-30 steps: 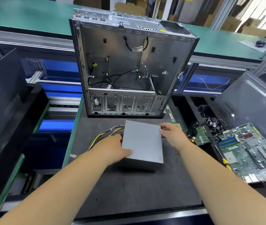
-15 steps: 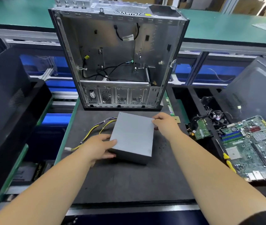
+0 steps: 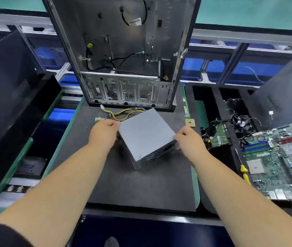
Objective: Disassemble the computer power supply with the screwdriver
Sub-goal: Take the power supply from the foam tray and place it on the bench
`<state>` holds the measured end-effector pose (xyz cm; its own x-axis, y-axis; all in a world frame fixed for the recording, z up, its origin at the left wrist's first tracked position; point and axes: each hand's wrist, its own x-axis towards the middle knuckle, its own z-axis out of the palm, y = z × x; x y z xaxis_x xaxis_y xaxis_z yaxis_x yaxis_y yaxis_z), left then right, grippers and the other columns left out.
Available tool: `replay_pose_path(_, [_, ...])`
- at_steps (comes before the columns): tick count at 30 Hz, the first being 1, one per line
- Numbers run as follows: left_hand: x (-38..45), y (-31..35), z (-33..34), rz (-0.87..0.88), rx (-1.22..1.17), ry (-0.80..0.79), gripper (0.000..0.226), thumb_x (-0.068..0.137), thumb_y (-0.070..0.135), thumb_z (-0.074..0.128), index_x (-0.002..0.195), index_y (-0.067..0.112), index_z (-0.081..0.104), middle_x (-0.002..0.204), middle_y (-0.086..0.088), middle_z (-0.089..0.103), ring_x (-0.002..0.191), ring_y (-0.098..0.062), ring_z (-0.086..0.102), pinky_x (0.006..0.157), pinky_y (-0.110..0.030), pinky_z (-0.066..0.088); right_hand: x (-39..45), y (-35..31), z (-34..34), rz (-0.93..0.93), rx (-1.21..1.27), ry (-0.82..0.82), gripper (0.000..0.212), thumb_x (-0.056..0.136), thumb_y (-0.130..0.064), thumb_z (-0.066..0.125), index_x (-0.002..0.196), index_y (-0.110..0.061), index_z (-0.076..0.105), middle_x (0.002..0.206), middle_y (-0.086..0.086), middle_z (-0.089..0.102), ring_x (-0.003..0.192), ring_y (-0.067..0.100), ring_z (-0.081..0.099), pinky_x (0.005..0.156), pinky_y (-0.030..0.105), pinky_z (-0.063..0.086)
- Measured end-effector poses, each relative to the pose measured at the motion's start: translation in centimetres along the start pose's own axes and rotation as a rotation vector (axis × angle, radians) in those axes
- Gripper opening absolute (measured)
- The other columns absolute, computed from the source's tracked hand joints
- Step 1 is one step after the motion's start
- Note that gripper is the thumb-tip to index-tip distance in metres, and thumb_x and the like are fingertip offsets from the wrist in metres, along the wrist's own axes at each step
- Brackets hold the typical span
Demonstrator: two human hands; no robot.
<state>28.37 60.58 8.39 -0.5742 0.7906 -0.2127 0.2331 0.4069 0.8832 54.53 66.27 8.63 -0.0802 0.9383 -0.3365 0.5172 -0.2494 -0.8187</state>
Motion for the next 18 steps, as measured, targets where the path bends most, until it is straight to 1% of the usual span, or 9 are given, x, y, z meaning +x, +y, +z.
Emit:
replay_pose_path(2, [-0.6, 0.1, 0.4, -0.005, 0.015, 0.050, 0.011, 0.091, 0.035, 0.060, 0.085, 0.036, 0.069, 0.089, 0.010, 0.071, 0.085, -0.019, 0.068, 0.086, -0.044, 0.057, -0.2, 0.2, -0.3, -0.001, -0.002, -0.012, 0.018, 0.089, -0.021, 0.058, 0.075, -0.018, 0.047, 0.065, 0.003, 0.055, 0.061, 0.019, 0.049, 0.051, 0.027, 0.035])
replay_pose_path(3, [-1.0, -0.1, 0.6, -0.009, 0.001, 0.064, 0.011, 0.088, 0.038, 0.063, 0.096, 0.035, 0.068, 0.097, 0.011, 0.071, 0.091, -0.017, 0.068, 0.090, -0.044, 0.056, -0.2, 0.3, -0.5, -0.005, -0.007, -0.020, 0.019, 0.089, -0.021, 0.059, 0.075, -0.018, 0.047, 0.064, 0.001, 0.055, 0.061, 0.019, 0.051, 0.050, 0.026, 0.035])
replay_pose_path(6, [-3.3, -1.2, 1.3, -0.005, -0.109, 0.001, 0.056, 0.080, 0.034, 0.076, 0.130, 0.030, 0.052, 0.125, 0.014, 0.061, 0.108, -0.008, 0.062, 0.095, -0.031, 0.049, -0.4, 0.4, -0.9, -0.024, -0.039, -0.047, 0.019, 0.090, -0.023, 0.060, 0.076, -0.018, 0.049, 0.065, -0.001, 0.057, 0.062, 0.020, 0.057, 0.052, 0.027, 0.038])
replay_pose_path(8, [-5.2, -1.8, 1.6, 0.067, -0.240, -0.125, 0.065, 0.078, 0.023, 0.081, 0.132, 0.036, 0.046, 0.128, 0.023, 0.056, 0.116, 0.002, 0.057, 0.091, -0.016, 0.046, -0.3, 0.4, -1.2, -0.040, -0.051, -0.069, 0.018, 0.091, -0.025, 0.062, 0.078, -0.018, 0.051, 0.070, 0.000, 0.059, 0.063, 0.018, 0.060, 0.055, 0.028, 0.042])
replay_pose_path(10, [-6.5, -2.7, 1.8, 0.141, -0.267, -0.274, 0.080, 0.072, 0.020, 0.084, 0.135, 0.044, 0.041, 0.132, 0.033, 0.051, 0.124, 0.010, 0.048, 0.095, -0.007, 0.042, -0.2, 0.4, -1.7, -0.058, -0.077, -0.102, 0.020, 0.092, -0.030, 0.063, 0.080, -0.017, 0.053, 0.076, -0.001, 0.061, 0.063, 0.016, 0.063, 0.056, 0.027, 0.042])
replay_pose_path(13, [-7.8, -3.6, 1.7, 0.173, -0.105, -0.353, 0.110, 0.065, 0.026, 0.089, 0.151, 0.042, 0.023, 0.150, 0.027, 0.030, 0.134, 0.009, 0.037, 0.112, -0.019, 0.032, 0.1, 0.8, -3.0, -0.069, -0.082, -0.162, 0.023, 0.095, -0.033, 0.062, 0.083, -0.013, 0.056, 0.086, -0.001, 0.069, 0.062, 0.013, 0.060, 0.059, 0.027, 0.044])
replay_pose_path(14, [-8.1, -3.8, 1.6, 0.184, -0.033, -0.321, 0.109, 0.066, 0.026, 0.090, 0.152, 0.039, 0.023, 0.152, 0.022, 0.026, 0.136, 0.004, 0.036, 0.115, -0.024, 0.030, 0.2, 1.1, -3.5, -0.065, -0.069, -0.157, 0.024, 0.096, -0.032, 0.060, 0.083, -0.012, 0.057, 0.089, 0.001, 0.071, 0.063, 0.014, 0.059, 0.065, 0.030, 0.047])
replay_pose_path(16, [-8.5, -4.2, 1.8, 0.246, 0.064, -0.216, 0.094, 0.071, 0.024, 0.088, 0.149, 0.035, 0.036, 0.153, 0.016, 0.030, 0.136, -0.005, 0.041, 0.117, -0.032, 0.032, 0.4, 1.8, -4.9, -0.056, -0.066, -0.100, 0.024, 0.097, -0.031, 0.058, 0.086, -0.010, 0.061, 0.091, 0.002, 0.072, 0.066, 0.017, 0.060, 0.074, 0.034, 0.049])
replay_pose_path(18, [-8.9, -4.3, 2.0, 0.270, 0.066, -0.141, 0.081, 0.076, 0.022, 0.085, 0.144, 0.037, 0.044, 0.151, 0.018, 0.034, 0.133, -0.009, 0.047, 0.115, -0.033, 0.036, 0.5, 2.7, -6.3, -0.034, -0.089, -0.034, 0.022, 0.096, -0.031, 0.056, 0.091, -0.011, 0.064, 0.092, 0.003, 0.073, 0.071, 0.020, 0.061, 0.082, 0.036, 0.051])
